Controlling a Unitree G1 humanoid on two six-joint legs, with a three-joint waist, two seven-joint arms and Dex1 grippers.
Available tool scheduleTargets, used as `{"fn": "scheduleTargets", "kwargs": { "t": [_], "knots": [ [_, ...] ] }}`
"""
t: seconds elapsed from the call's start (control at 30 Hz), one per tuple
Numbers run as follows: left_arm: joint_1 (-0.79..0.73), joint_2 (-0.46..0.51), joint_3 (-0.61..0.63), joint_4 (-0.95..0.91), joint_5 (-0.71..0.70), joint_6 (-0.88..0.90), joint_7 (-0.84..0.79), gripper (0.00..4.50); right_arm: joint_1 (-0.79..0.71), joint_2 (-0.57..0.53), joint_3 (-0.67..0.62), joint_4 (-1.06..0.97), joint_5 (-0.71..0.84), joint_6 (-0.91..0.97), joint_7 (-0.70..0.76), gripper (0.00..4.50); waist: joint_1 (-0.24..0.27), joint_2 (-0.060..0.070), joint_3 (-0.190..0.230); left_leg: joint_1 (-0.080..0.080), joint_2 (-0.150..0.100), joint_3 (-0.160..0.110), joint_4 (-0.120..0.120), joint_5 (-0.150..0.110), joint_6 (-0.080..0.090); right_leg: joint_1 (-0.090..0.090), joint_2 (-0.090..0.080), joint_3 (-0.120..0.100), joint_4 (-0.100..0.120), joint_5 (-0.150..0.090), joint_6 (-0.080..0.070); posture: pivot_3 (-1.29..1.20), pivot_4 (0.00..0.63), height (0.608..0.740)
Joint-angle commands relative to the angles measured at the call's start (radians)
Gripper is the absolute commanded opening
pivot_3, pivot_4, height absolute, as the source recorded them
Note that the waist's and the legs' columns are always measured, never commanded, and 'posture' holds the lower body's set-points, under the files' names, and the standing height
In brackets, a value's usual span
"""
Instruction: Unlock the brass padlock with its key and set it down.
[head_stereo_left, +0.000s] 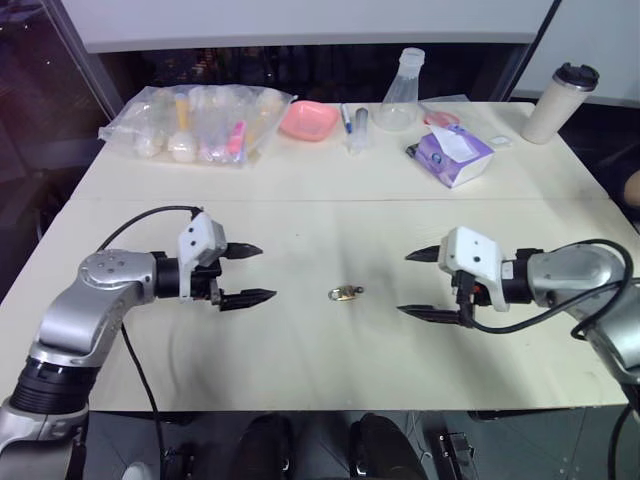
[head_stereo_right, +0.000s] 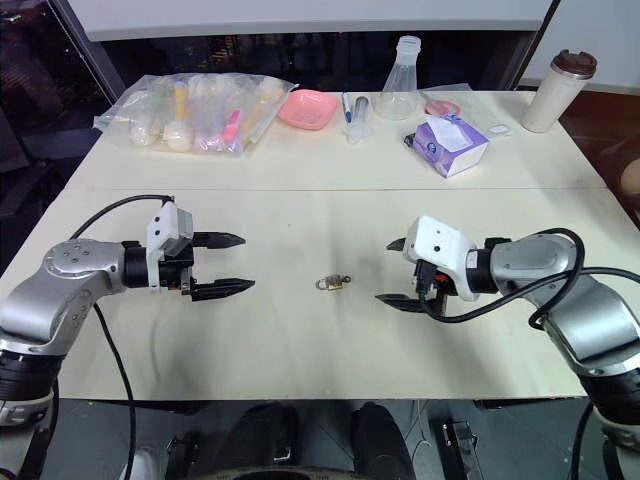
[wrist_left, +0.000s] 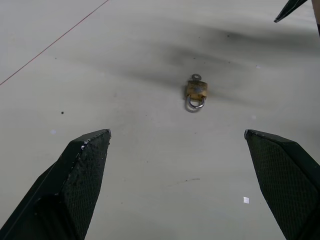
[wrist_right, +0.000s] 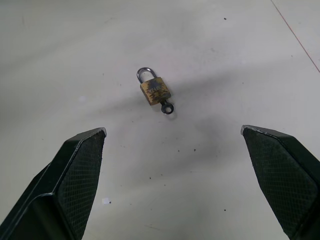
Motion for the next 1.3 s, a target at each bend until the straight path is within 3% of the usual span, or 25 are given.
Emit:
{"fn": "scheduleTargets", "kwargs": {
  "t": [0.03, 0.23, 0.57, 0.97, 1.3],
  "knots": [
    [-0.013, 0.010, 0.009, -0.018, -0.006, -0.016, -0.007, 4.48, -0.038, 0.016, 0.007, 0.014, -0.011, -0.024, 0.006, 4.50, 0.000, 0.000, 0.000, 0.000, 0.000, 0.000, 0.000, 0.000, 0.000, 0.000, 0.000, 0.000, 0.000, 0.000, 0.000, 0.00, 0.150, 0.715],
    [-0.009, -0.007, -0.004, -0.023, 0.009, -0.029, 0.010, 4.48, -0.069, 0.033, 0.038, 0.062, -0.039, -0.055, 0.024, 4.50, 0.002, 0.000, 0.000, 0.000, 0.000, 0.000, 0.000, 0.000, 0.000, 0.000, 0.000, 0.000, 0.000, 0.000, 0.000, 0.00, 0.150, 0.715],
    [-0.030, -0.026, -0.078, -0.009, 0.046, -0.081, -0.011, 4.48, 0.030, 0.026, -0.061, -0.092, 0.018, 0.046, -0.042, 4.50, 0.001, 0.000, 0.000, 0.000, 0.000, 0.000, 0.000, 0.000, 0.000, 0.000, 0.000, 0.000, 0.000, 0.000, 0.000, 0.00, 0.150, 0.715],
    [-0.179, -0.244, -0.285, 0.310, 0.235, -0.319, -0.036, 4.48, 0.084, 0.071, -0.059, -0.240, 0.023, 0.144, -0.184, 4.50, 0.004, 0.000, 0.000, 0.000, 0.000, 0.000, 0.000, 0.000, 0.000, 0.000, 0.001, 0.000, 0.001, 0.000, 0.000, 0.00, 0.150, 0.715],
    [-0.297, -0.389, -0.339, 0.573, 0.334, -0.460, -0.053, 4.48, 0.140, 0.040, -0.122, -0.327, 0.047, 0.208, -0.226, 4.50, 0.018, 0.000, 0.000, -0.001, -0.001, 0.000, 0.001, 0.000, 0.001, 0.000, 0.002, 0.000, 0.000, 0.000, 0.000, 0.00, 0.150, 0.715]
  ]
}}
